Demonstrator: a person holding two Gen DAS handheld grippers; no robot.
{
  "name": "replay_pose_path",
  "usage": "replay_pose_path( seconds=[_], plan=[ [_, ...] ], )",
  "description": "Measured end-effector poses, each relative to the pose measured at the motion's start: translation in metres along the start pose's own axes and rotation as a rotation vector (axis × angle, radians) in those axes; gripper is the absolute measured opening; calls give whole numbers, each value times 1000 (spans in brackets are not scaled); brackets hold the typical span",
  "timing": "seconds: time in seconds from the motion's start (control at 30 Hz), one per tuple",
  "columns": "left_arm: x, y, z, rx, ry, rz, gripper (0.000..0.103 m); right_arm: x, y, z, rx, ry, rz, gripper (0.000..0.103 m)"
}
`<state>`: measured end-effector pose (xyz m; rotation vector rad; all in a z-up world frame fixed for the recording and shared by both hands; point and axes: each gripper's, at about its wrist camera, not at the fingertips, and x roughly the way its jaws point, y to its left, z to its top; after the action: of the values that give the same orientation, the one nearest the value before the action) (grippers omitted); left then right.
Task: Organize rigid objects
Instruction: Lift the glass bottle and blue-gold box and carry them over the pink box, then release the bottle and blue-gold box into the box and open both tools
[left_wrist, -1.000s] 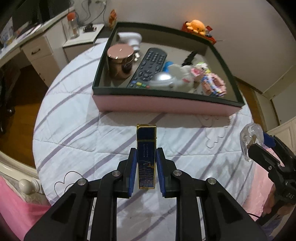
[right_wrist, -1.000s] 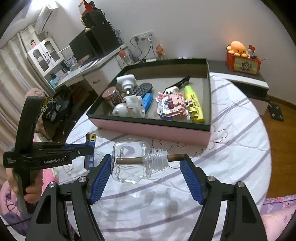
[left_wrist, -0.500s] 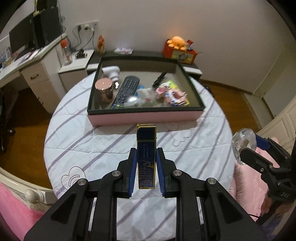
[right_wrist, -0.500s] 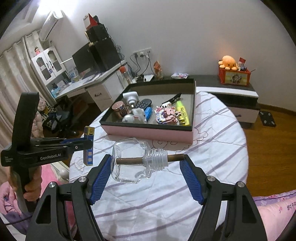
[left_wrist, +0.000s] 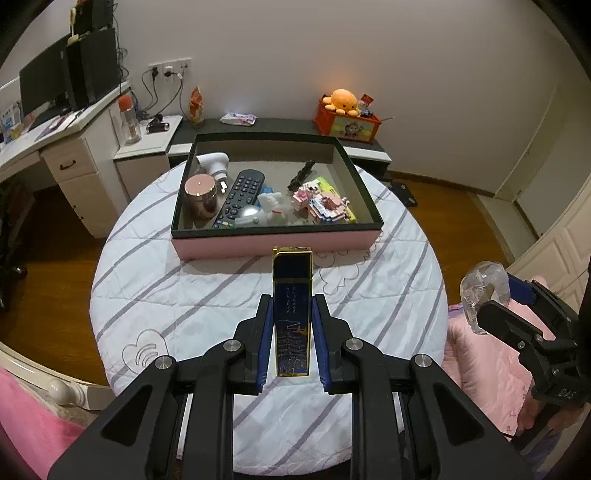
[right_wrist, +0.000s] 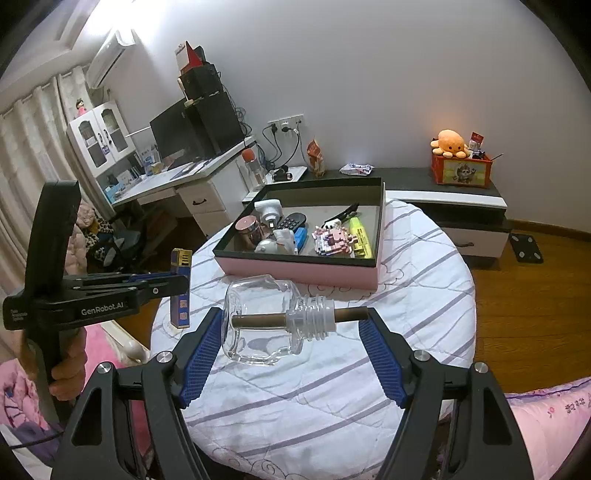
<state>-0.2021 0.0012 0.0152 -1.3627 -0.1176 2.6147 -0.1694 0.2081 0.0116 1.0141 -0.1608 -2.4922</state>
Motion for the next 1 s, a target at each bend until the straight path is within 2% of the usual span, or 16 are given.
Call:
replay_pose_path(
  seconds=[0.3, 0.67, 0.83, 1.0],
  plan=[
    [39, 10, 42, -12, 22, 13, 20, 44, -16, 33, 10, 14, 9, 76],
    [117, 15, 115, -5, 72, 9, 20, 145, -49, 84, 21, 97, 45, 76],
    [139, 21, 129, -15, 86, 22, 20, 178, -60, 91, 23, 132, 42, 76],
    [154, 25, 132, -15, 101, 35, 22, 194, -66, 92, 32, 166, 33, 77]
  ],
)
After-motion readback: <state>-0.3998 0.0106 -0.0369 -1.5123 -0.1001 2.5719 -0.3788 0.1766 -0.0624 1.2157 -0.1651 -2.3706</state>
